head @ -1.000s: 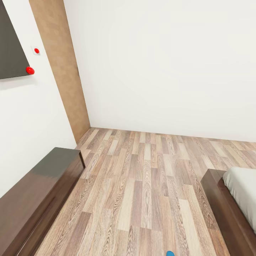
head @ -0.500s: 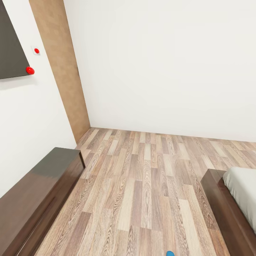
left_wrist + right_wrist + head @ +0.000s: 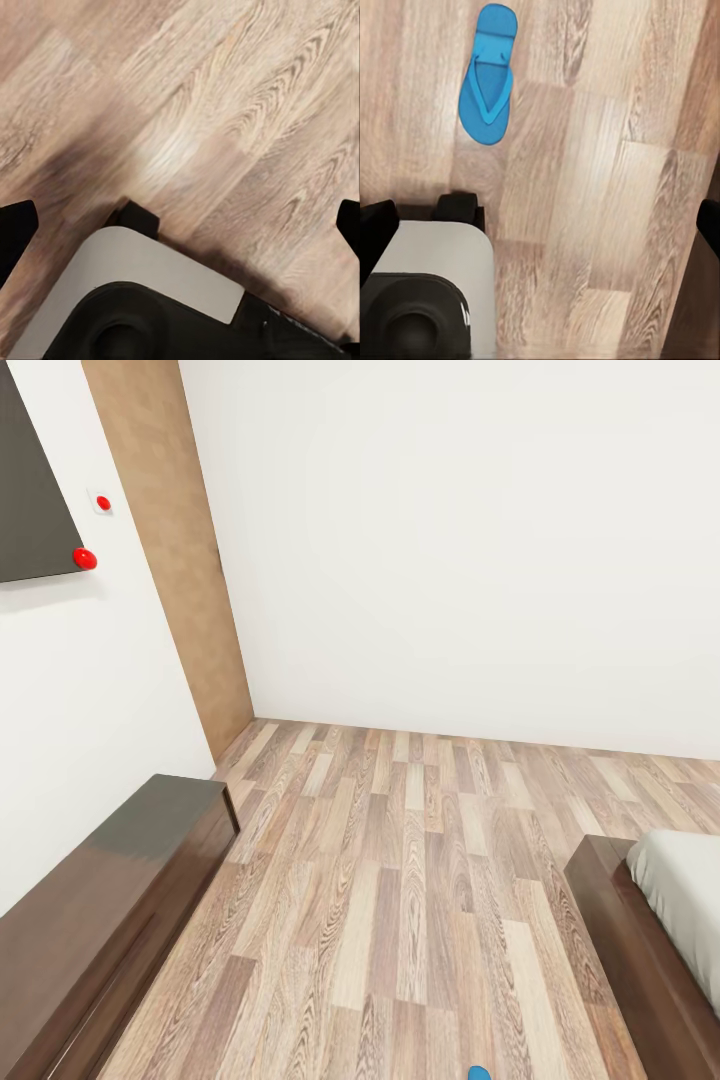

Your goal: In the bedroom, move the book from the bed onto either nightstand, and place the two sandals side by side next to the bed.

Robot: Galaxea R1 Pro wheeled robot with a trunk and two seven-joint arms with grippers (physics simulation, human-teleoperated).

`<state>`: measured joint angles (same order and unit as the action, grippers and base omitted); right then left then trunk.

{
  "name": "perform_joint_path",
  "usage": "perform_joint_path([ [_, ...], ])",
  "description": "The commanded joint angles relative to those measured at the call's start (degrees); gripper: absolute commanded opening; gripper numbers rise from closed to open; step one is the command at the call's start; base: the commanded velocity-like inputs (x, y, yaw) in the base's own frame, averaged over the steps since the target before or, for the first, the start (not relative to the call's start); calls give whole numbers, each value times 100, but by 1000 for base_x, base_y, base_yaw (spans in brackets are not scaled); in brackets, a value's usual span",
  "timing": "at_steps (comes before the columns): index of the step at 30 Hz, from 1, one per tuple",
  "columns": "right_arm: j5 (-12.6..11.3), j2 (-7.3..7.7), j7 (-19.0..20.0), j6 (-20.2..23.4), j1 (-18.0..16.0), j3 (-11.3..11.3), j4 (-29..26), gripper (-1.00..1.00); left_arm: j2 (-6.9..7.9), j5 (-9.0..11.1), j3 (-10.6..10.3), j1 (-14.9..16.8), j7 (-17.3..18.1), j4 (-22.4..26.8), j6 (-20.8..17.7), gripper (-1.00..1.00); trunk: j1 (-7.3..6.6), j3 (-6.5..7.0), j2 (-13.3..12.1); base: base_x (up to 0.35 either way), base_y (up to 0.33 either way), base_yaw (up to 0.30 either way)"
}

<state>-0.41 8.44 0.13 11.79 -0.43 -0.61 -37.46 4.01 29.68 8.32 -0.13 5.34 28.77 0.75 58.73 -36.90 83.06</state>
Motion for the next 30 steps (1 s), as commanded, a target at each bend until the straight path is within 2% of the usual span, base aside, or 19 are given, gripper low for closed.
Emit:
perform_joint_path([
  [1,-9,1,13,198,-37,-6,-36,100,-4,172,10,19,33,27,-12,100,0,-4,2,0,0,0],
  [4,-31,5,44,773,-229,-8,-78,100,-12,531,11,147,35,71,-80,100,0,-4,2,0,0,0],
  [7,-120,3,69,1396,-480,-9,-71,100,-14,860,10,354,31,77,-320,100,0,-4,2,0,0,0],
  [8,-177,3,76,1589,-569,-9,-60,100,-12,957,8,432,32,73,-460,100,0,-4,2,0,0,0],
  [9,-328,-5,83,1922,-753,-9,-39,100,-12,1127,6,596,37,68,-818,100,0,-4,2,0,0,0],
  [12,-592,-9,63,2291,-1028,-6,-1,100,-13,1337,5,834,41,63,-1399,100,0,-4,2,0,0,0],
  [15,-783,-3,35,2561,-1291,-6,68,100,-13,1521,4,1047,43,61,-1774,100,0,-4,2,0,0,0],
  [19,-936,20,-19,2910,-1682,-12,305,100,-11,1739,3,1299,45,52,-2033,100,0,-4,2,0,0,0],
  [20,-977,32,-42,3036,-1874,-15,462,100,-10,1836,3,1397,45,48,-2105,100,0,-4,2,0,0,0],
  [21,-977,32,-42,3036,-1874,-15,462,100,-10,1836,3,1397,45,48,-2105,100,0,-4,2,0,0,0],
  [22,-1006,34,-57,3111,-2044,-14,635,100,-12,1919,4,1462,45,46,-2152,100,0,-4,2,0,0,0],
  [25,-1034,29,-70,3152,-2260,-15,886,100,-17,2016,8,1519,45,44,-2189,100,0,-4,2,0,0,0],
  [30,-1056,15,-79,3148,-2505,-11,1100,100,-23,2098,9,1558,59,42,-2213,100,0,-4,2,0,0,0],
])
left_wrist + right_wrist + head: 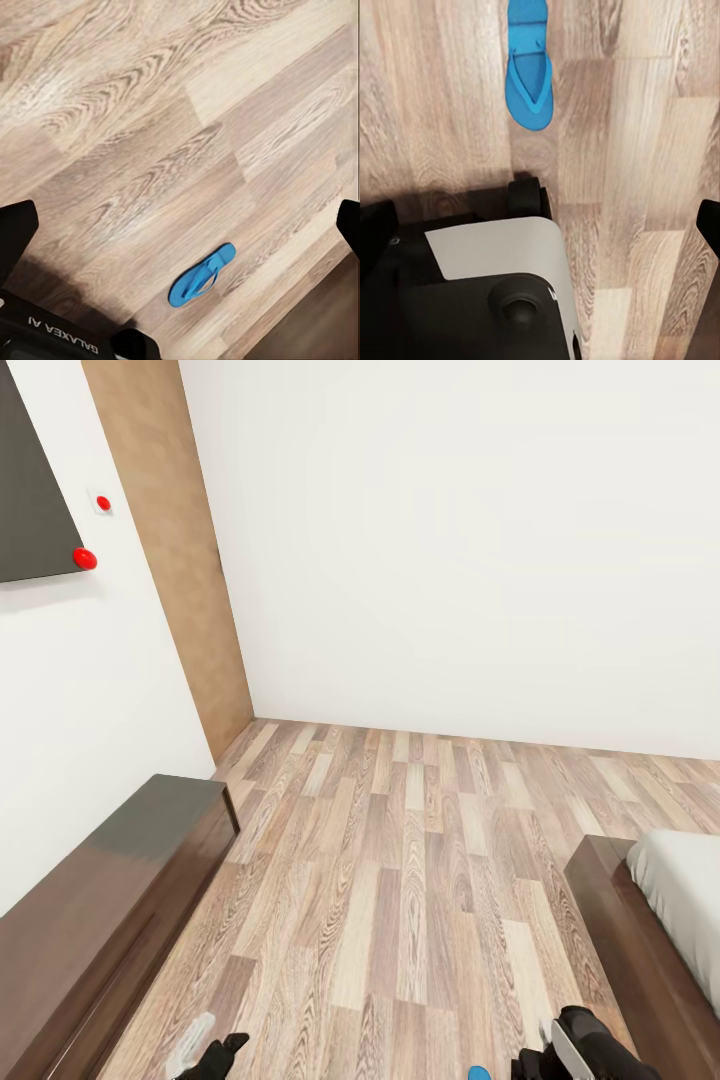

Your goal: In the bedroom, move the book from the bed onto either nightstand, and place the two sandals side by side next to the bed.

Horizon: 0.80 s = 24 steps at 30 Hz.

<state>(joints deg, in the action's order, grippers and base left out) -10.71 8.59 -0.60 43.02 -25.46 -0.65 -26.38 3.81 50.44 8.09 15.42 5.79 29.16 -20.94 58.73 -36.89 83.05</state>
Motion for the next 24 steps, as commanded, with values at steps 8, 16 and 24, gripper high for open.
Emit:
perform_joint_path([
  [8,-42,2,-10,16,-117,-10,77,100,-47,50,10,19,24,27,-26,100,0,-5,3,0,0,0],
  [16,-44,-6,-11,13,-132,-2,51,100,-33,63,11,22,-2,91,-44,100,44,-41,83,0,0,0],
  [24,-45,-9,-11,-1,-134,-5,13,100,-37,91,32,22,-26,174,-50,100,44,-41,83,0,0,0],
])
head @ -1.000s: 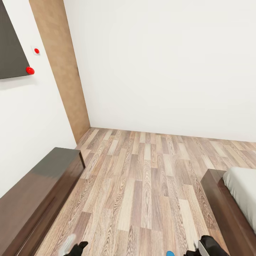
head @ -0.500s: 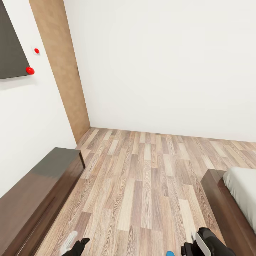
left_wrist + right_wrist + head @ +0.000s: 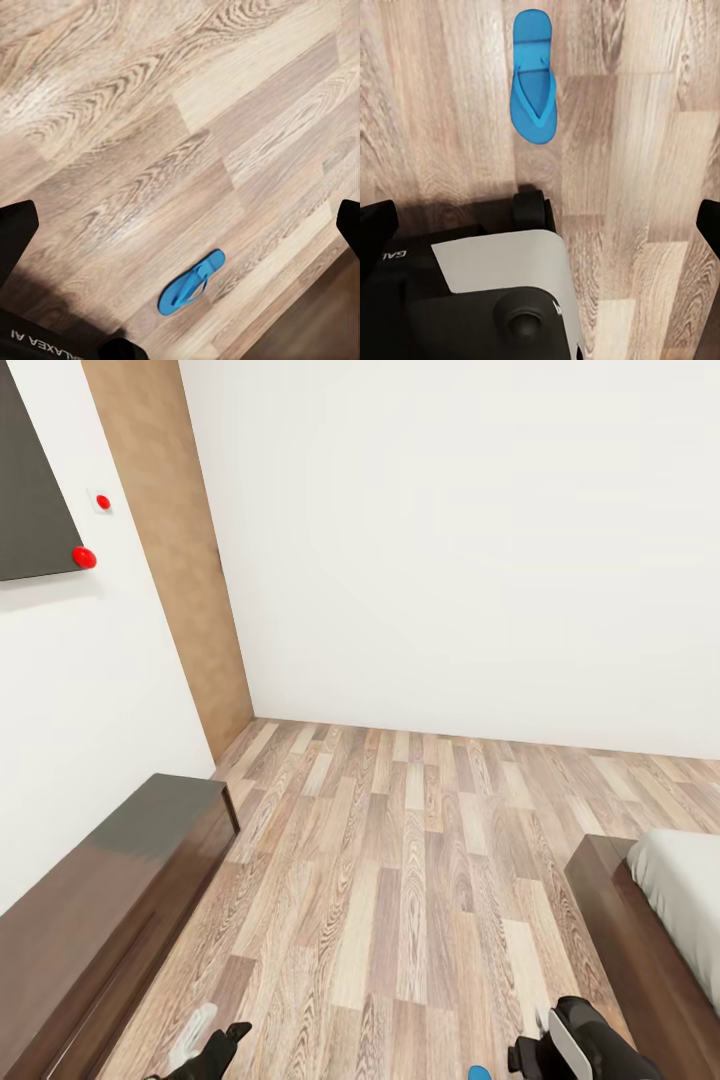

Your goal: In the bedroom, move the book from the bed onto either nightstand, and place the two sandals side by side next to the bed.

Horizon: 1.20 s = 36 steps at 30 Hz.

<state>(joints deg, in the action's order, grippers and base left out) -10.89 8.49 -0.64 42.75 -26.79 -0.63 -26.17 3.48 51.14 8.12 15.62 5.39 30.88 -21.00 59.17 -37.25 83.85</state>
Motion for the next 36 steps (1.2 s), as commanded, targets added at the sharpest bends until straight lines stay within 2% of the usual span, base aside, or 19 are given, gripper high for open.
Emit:
perform_joint_path([
  [1,-27,-1,-7,18,-1,-6,-12,100,-2,39,32,3,12,8,-44,100,22,-23,43,0,0,0],
  [8,-27,-32,-7,-139,-2,0,-25,100,47,232,33,3,0,41,-150,100,175,-149,324,0,0,0],
  [12,-23,-44,-7,-211,-2,1,-26,100,94,293,32,3,9,141,-546,100,263,-221,484,0,0,0],
  [13,-23,-44,-7,-234,-2,2,-18,100,105,301,32,3,11,252,-845,100,285,-238,524,0,0,0],
  [16,-26,-46,-7,-243,-2,2,-10,100,107,305,32,3,10,292,-959,100,351,-292,644,0,0,0],
  [31,-11,-36,-29,-575,-10,-24,204,100,106,313,32,3,14,330,-1075,100,681,-562,1246,0,0,0],
  [36,-8,-11,-42,-573,-124,-36,266,100,98,316,27,3,29,337,-1092,100,790,-651,1447,0,0,0],
])
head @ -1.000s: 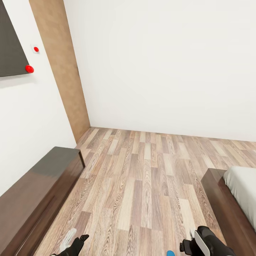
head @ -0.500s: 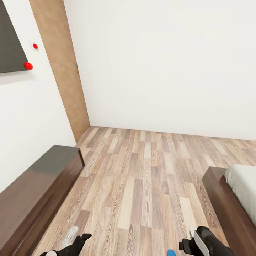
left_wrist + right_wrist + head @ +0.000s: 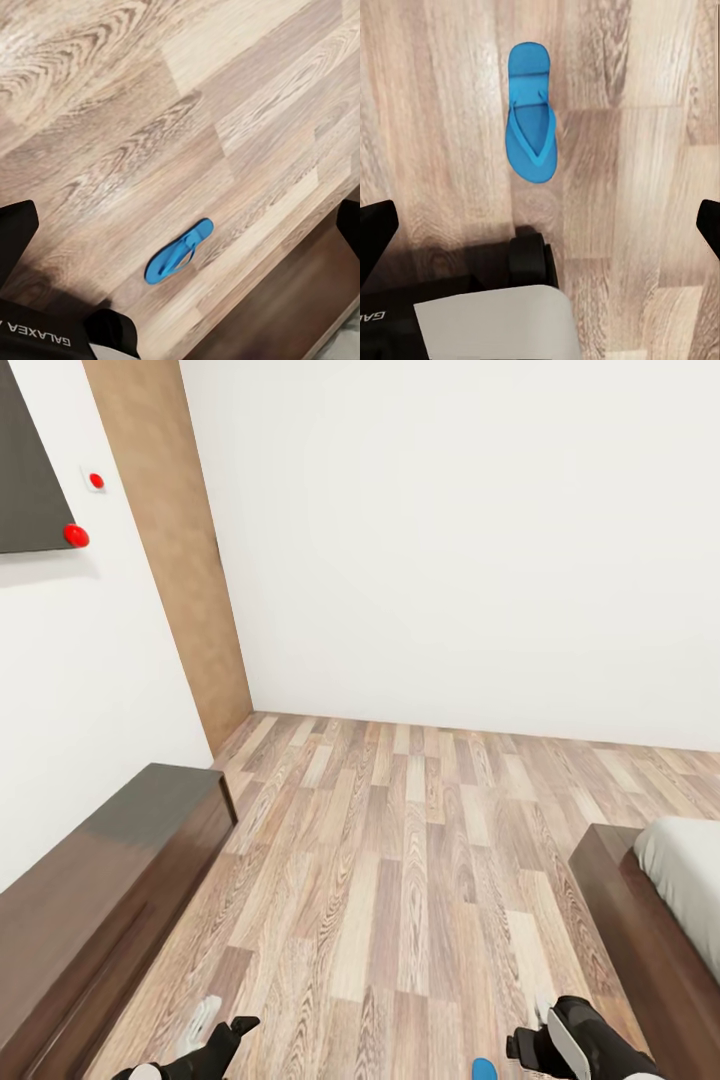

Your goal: In the bedroom, move the book from the bed onto either nightstand, and place the two sandals side by side next to the bed.

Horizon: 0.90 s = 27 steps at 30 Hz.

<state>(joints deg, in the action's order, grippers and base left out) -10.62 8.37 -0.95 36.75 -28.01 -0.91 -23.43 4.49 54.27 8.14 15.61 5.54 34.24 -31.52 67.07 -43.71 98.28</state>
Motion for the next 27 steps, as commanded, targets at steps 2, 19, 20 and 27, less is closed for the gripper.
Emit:
perform_joint_path([
  [2,-32,12,-13,86,-114,-11,3,100,-2,4,24,3,21,8,-48,100,44,-42,84,0,0,0],
  [19,-23,-42,-1,980,-1107,-1,125,100,0,5,15,3,27,36,-79,100,417,-347,766,0,0,0],
  [20,-24,-44,4,1023,-1143,0,138,100,-4,5,14,3,27,36,-79,100,439,-365,806,0,0,0],
  [27,-32,-28,44,1191,-1297,2,180,100,-25,5,8,3,19,39,-92,100,593,-490,1087,0,0,0],
])
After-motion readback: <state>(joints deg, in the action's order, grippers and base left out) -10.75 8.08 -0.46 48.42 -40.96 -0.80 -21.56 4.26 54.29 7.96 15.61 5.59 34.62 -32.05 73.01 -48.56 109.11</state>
